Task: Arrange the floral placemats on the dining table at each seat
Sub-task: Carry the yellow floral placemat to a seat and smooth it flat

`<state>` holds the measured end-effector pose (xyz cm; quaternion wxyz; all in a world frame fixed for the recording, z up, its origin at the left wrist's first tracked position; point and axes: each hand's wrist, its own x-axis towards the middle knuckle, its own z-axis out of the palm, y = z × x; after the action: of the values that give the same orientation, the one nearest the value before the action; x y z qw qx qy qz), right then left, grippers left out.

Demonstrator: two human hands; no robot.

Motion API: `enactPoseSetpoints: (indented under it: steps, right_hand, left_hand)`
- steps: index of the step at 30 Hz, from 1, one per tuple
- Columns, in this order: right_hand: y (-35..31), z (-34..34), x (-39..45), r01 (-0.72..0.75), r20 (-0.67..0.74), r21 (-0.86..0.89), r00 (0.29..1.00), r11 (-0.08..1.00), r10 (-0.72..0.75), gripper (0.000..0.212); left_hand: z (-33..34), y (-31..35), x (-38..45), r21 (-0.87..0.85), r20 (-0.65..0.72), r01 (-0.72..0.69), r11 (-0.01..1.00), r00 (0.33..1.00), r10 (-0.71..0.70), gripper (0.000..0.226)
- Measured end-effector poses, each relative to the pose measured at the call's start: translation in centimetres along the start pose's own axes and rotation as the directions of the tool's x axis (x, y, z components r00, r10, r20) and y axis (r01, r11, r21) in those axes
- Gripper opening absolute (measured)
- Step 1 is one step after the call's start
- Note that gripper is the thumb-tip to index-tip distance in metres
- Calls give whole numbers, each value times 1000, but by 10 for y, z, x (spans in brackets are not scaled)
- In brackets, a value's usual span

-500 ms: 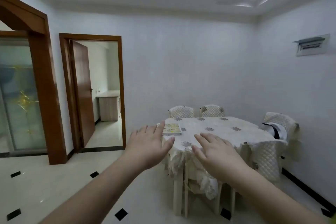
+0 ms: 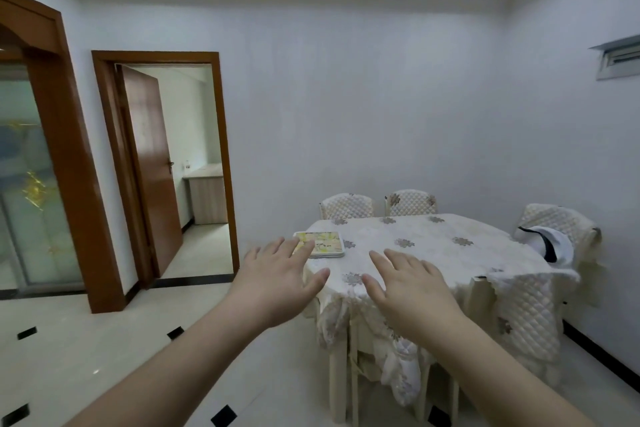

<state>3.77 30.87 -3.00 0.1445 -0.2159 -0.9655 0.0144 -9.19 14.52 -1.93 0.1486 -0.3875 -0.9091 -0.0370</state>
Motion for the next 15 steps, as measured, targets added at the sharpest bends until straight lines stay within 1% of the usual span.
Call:
enactPoseSetpoints:
  steps: [3,7,13,15]
  right_hand:
    - [3,11,29,18,-9,-12,1000,1000,-18,57]
    - [-4,29,69,48,7,24,999,999,-48,57]
    - [-25,66,130,98,-19,31,995,995,-97,53]
    - [-36,81,154,100,-20,37,995,994,-100,52]
  left_hand:
    - [6,-1,22,2,9,34,999,999,-34,69]
    - [24,-14,47,29,18,38,999,999,-39,71]
    - [64,-52,93,-4,19,73,997,997,-73,68]
    - [77,-70,109,14,8,75,997,997,-75,68]
